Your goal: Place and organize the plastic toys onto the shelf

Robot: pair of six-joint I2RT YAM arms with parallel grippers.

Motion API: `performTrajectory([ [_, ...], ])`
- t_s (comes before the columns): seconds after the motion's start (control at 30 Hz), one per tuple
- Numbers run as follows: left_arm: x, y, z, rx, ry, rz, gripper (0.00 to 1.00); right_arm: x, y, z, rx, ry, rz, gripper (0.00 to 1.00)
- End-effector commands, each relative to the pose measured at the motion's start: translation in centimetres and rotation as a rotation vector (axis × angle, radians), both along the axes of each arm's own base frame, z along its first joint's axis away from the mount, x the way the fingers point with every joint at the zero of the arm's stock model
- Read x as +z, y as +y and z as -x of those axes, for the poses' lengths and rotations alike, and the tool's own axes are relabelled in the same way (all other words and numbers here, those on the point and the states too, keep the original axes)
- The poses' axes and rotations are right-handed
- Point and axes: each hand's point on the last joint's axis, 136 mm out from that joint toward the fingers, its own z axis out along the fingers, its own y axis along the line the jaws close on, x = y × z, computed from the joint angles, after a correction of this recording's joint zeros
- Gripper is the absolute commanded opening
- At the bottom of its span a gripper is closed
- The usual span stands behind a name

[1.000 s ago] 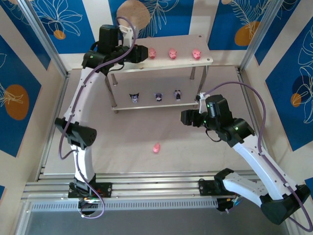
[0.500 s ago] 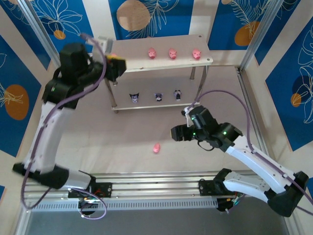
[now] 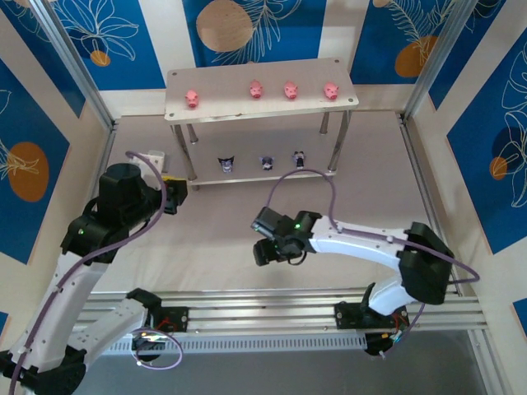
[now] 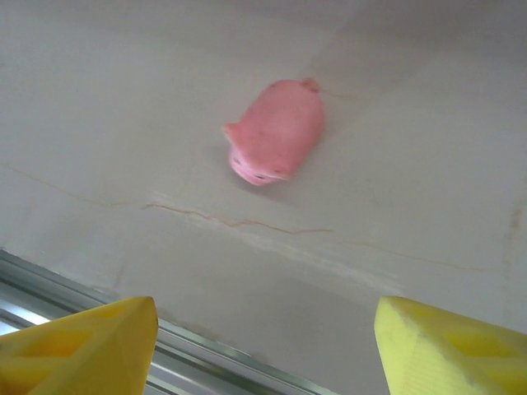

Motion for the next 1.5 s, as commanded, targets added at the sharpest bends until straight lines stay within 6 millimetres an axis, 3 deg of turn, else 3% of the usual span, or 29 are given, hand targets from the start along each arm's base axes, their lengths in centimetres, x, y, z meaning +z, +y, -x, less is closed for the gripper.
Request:
performTrajectory([
  [0.0, 0.3, 0.1, 0.0, 0.000, -0.020, -0.023, 0.36, -0.2, 2.0, -1.0, -0.063, -0.018, 0.014, 0.71],
  [0.17, 0.0, 0.1, 0.1, -0.022, -0.023, -0.056, 0.38, -1.6, 2.6, -1.9, -0.091, -0.018, 0.082, 0.65],
  [0.33, 0.0, 0.5, 0.2, -0.021, -0.036, -0.094, 0.42, -2.5, 1.4, -2.6, -0.128, -0.021, 0.147, 0.64],
  [0.5, -0.1, 0.5, -0.1, -0.028, -0.040, -0.114, 0.42, -3.3, 1.8, -2.7, -0.127, 0.017, 0.135, 0.55],
  [0.8, 0.1, 0.8, -0.5, -0.023, -0.058, -0.146, 0.44, -4.5, 2.2, -3.5, -0.128, 0.031, 0.156, 0.51],
  [1.23, 0.1, 1.5, -0.2, -0.003, -0.069, -0.167, 0.45, -5.0, 1.2, -4.7, -0.108, -0.053, 0.211, 0.22],
  [1.27, 0.0, 1.5, -0.2, -0.004, -0.068, -0.166, 0.46, -4.8, 1.2, -4.7, -0.099, -0.065, 0.213, 0.20],
  [1.37, 0.0, 1.5, -0.2, -0.006, -0.067, -0.163, 0.45, -3.9, 1.1, -5.0, -0.072, -0.120, 0.217, 0.00],
  [1.47, -0.1, 1.4, -0.3, -0.006, -0.065, -0.159, 0.46, -2.9, 1.2, -5.4, -0.032, -0.172, 0.217, 0.00],
])
